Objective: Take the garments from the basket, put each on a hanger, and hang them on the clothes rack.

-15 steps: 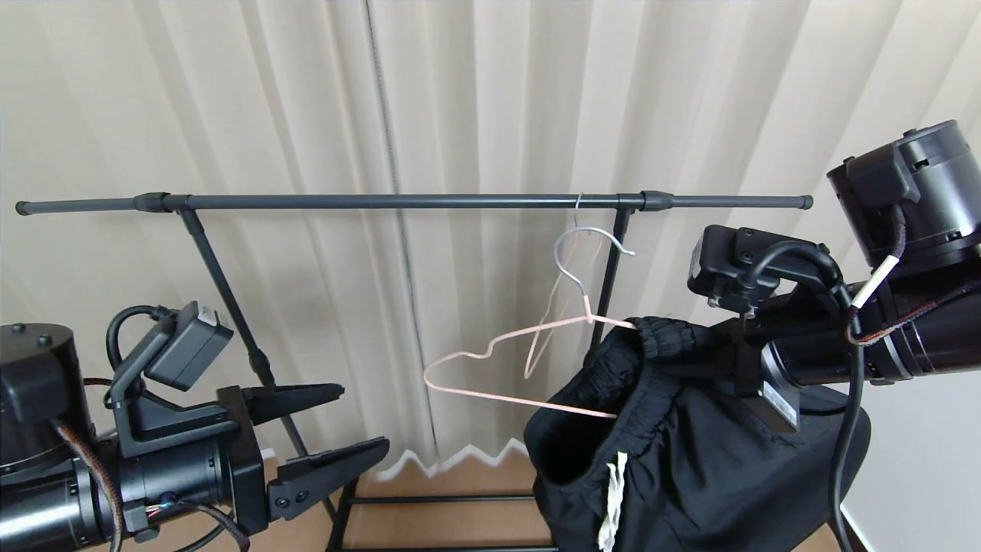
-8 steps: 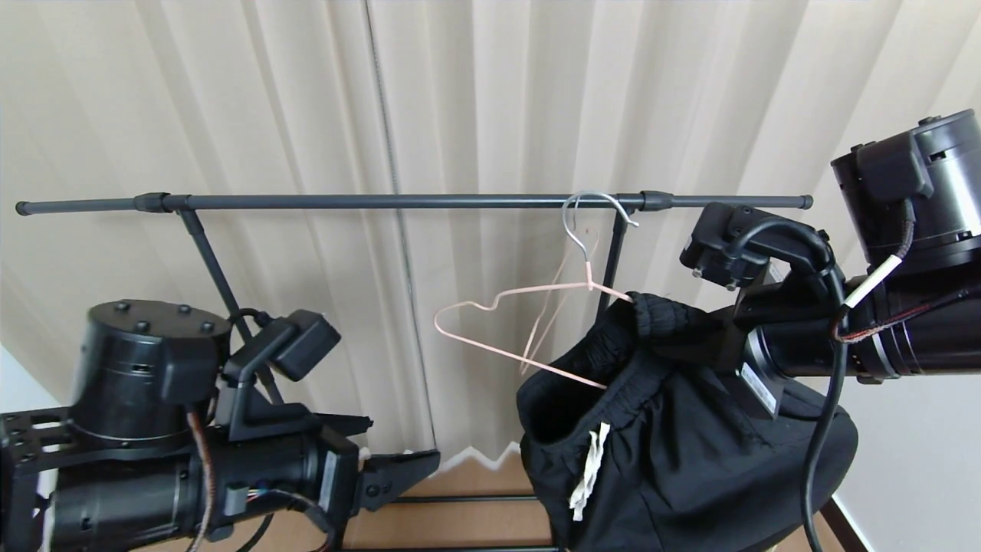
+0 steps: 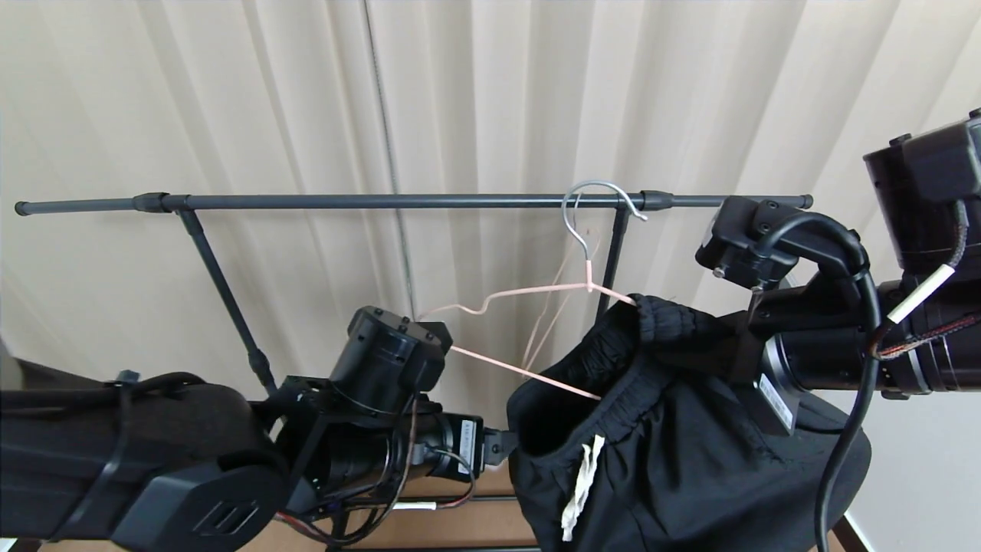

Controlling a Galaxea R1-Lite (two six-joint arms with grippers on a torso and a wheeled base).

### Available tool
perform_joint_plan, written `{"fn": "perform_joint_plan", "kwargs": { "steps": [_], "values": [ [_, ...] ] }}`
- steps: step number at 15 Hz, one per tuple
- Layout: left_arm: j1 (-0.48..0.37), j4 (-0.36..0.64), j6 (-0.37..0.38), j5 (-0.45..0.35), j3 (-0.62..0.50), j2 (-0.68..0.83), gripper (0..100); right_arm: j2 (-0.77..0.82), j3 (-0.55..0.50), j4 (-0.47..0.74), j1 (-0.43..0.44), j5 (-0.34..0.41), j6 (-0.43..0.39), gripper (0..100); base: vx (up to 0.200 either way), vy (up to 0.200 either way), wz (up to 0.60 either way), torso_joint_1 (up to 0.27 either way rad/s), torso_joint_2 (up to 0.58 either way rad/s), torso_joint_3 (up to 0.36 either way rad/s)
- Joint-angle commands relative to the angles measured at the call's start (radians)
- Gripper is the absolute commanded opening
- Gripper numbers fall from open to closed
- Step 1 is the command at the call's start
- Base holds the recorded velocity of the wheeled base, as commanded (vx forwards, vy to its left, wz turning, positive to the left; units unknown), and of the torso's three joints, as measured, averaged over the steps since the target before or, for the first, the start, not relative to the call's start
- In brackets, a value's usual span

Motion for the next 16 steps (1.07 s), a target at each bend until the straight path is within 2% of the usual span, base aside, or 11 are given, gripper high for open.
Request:
{"fn": "perform_joint_plan", "kwargs": {
  "steps": [1, 5, 8, 9, 13, 15, 16],
  "values": [
    [-0.007, -0.002, -0.011, 0.008, -0.048, 0.097, 100, -0.034, 0.012, 0.000, 0.027, 0.001, -0.001, 0, 0.000, 0.000, 0.00, 0.000, 0.00, 0.000],
    [-0.007, -0.002, -0.042, 0.008, -0.113, 0.137, 100, -0.078, 0.039, 0.000, 0.060, 0.001, -0.002, 0, 0.000, 0.000, 0.00, 0.000, 0.00, 0.000],
    [-0.007, -0.004, -0.042, 0.009, -0.117, 0.166, 100, -0.113, 0.052, 0.000, 0.067, 0.001, -0.002, 0, 0.000, 0.000, 0.00, 0.000, 0.00, 0.000],
    [-0.007, -0.004, -0.042, 0.029, -0.116, 0.168, 0, -0.120, 0.057, 0.000, 0.067, 0.001, -0.001, 0, 0.000, 0.000, 0.00, 0.000, 0.00, 0.000],
    [-0.011, -0.004, -0.039, 0.078, -0.096, 0.136, 0, -0.118, 0.089, -0.003, 0.059, 0.002, 0.004, 0, 0.000, 0.000, 0.00, 0.000, 0.00, 0.000],
    [-0.004, -0.002, -0.029, 0.091, -0.079, 0.074, 0, -0.120, 0.181, -0.115, 0.036, 0.005, 0.047, 0, 0.000, 0.000, 0.00, 0.000, 0.00, 0.000],
    [-0.001, -0.002, 0.000, 0.101, -0.079, 0.059, 0, -0.118, 0.223, -0.168, 0.004, 0.010, 0.053, 0, 0.000, 0.000, 0.00, 0.000, 0.00, 0.000]
  ]
}}
